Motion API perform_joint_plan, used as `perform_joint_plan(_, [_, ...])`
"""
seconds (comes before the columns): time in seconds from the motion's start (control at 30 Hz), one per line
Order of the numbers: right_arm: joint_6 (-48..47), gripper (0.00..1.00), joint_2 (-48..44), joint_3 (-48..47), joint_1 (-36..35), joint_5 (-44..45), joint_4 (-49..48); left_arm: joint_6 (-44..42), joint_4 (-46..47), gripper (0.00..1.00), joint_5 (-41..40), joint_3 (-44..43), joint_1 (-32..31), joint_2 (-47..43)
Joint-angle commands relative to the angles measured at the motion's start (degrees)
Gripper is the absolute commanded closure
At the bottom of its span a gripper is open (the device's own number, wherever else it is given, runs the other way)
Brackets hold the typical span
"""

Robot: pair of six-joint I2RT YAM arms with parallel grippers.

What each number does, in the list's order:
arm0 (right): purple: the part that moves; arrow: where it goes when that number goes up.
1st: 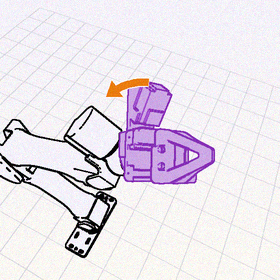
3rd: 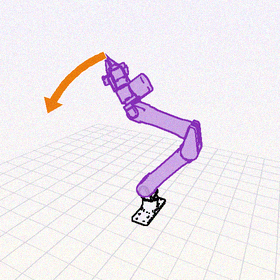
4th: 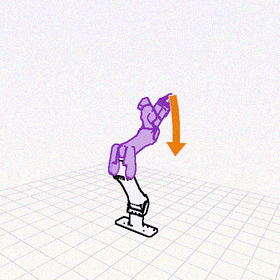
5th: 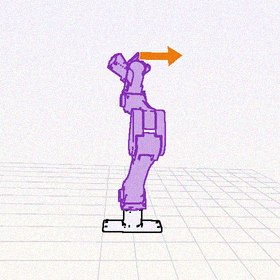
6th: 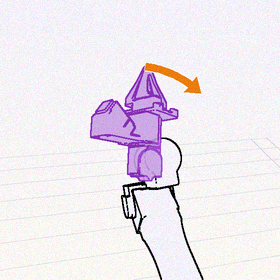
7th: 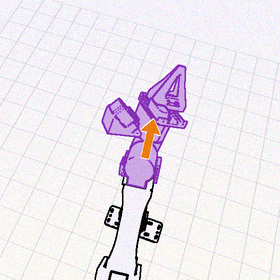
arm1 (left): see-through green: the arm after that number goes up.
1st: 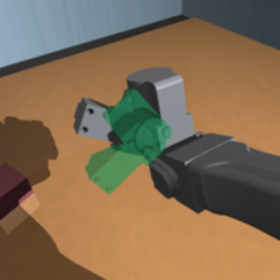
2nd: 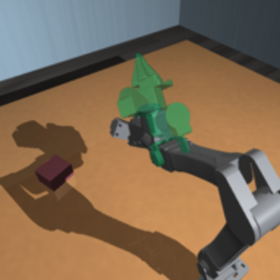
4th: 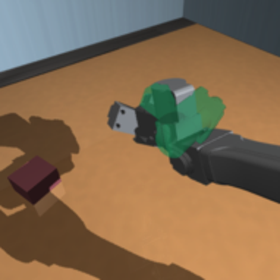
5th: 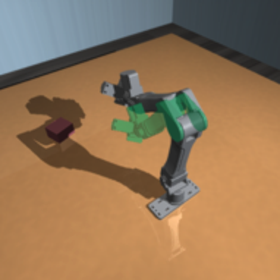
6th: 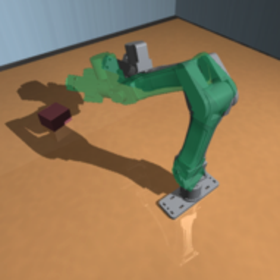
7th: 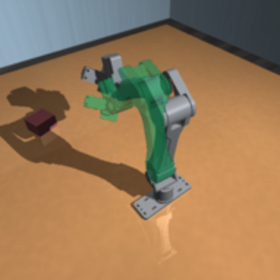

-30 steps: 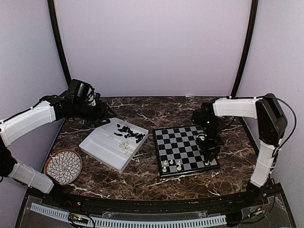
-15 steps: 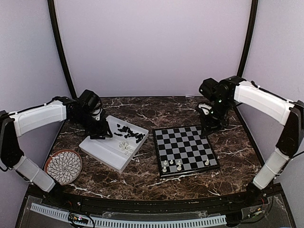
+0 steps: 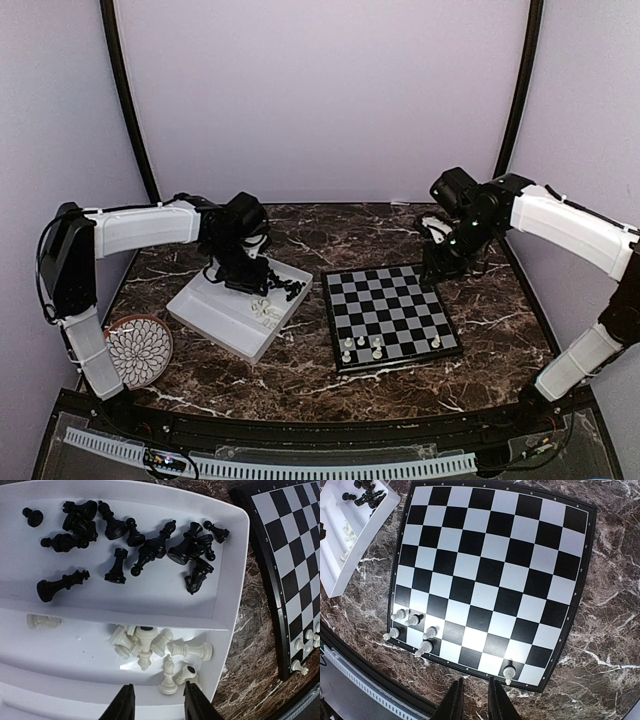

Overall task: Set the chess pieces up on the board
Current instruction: Pick up the knight from the storage box.

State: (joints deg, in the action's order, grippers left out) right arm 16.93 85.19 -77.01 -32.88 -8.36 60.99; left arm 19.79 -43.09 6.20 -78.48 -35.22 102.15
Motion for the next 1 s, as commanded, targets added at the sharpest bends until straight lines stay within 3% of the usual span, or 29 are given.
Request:
perform_joint_plan(0.0, [-0.8,0.81,-1.8,1.2,0.2,-0.6,-2.4,0.6,-5.0,0.64,-4.3,-3.3,-1.4,3.7])
perform_joint_plan(0.13, [-1.3,0.81,-2.3,2.2,0.1,-0.3,-2.4,2.4,-5.4,0.65,-8.1,-3.1,-1.5,4.8])
perform_joint_plan(0.37, [-1.5,0.82,-2.5,3.5,0.1,-0.6,-2.7,-2.7,-4.9,0.64,-14.7,-3.7,-1.0,6.1])
perform_joint_plan(0.53, [-1.5,0.82,-2.7,4.0,0.2,-0.8,-3.0,-1.2,-4.7,0.59,-17.4,-4.7,3.7,6.4])
perform_joint_plan(0.77, [-1.7,0.82,-3.4,4.9,0.1,-0.6,-2.7,-6.4,-3.5,0.6,-17.4,-8.8,7.3,9.7])
perform_joint_plan(0.97, [-1.7,0.82,-4.7,5.8,0.1,0.0,-1.9,-13.2,-3.5,0.63,-11.0,-9.9,10.0,11.7])
